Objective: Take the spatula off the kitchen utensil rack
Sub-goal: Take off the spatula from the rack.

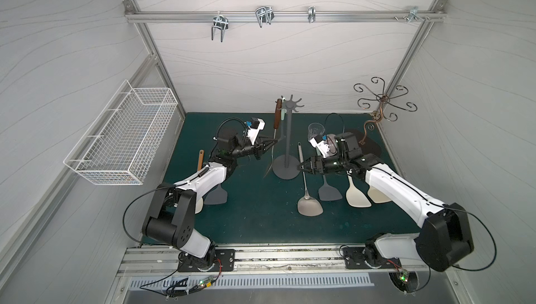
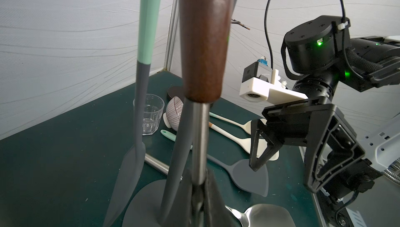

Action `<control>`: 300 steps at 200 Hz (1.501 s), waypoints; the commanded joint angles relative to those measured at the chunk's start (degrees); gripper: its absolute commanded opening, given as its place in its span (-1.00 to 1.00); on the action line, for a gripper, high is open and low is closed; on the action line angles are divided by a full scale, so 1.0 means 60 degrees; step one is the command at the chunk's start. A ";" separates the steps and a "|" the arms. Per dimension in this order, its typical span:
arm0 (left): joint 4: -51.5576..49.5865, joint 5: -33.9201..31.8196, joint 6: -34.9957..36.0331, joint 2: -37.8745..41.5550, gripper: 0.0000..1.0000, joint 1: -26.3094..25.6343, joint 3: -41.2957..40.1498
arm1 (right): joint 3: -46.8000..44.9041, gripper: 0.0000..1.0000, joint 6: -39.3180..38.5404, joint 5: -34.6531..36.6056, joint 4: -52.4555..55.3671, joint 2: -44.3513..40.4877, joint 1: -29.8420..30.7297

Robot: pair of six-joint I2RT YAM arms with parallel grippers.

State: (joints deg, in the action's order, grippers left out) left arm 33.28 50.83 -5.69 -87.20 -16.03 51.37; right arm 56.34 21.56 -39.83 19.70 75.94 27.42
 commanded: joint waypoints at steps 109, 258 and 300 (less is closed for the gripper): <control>-0.1103 -0.0985 0.0283 0.1488 -1.00 0.0338 0.0056 | -0.0044 0.75 0.0112 -0.0012 0.0025 -0.0813 0.0176; -0.5862 -0.4582 -0.2139 0.3752 -1.00 0.0224 -0.0012 | -0.0381 0.75 0.0552 0.0531 0.0560 -0.2345 0.0747; -0.7168 -0.5311 -0.2674 0.4086 -1.00 0.0182 0.0192 | -0.0395 0.77 0.0567 0.0750 0.0773 -0.2874 0.1047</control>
State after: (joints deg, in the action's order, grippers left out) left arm -6.72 22.59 -18.39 -65.36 -14.68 49.76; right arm 53.34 24.47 -36.62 22.33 61.17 33.01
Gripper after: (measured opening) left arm 0.119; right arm 0.881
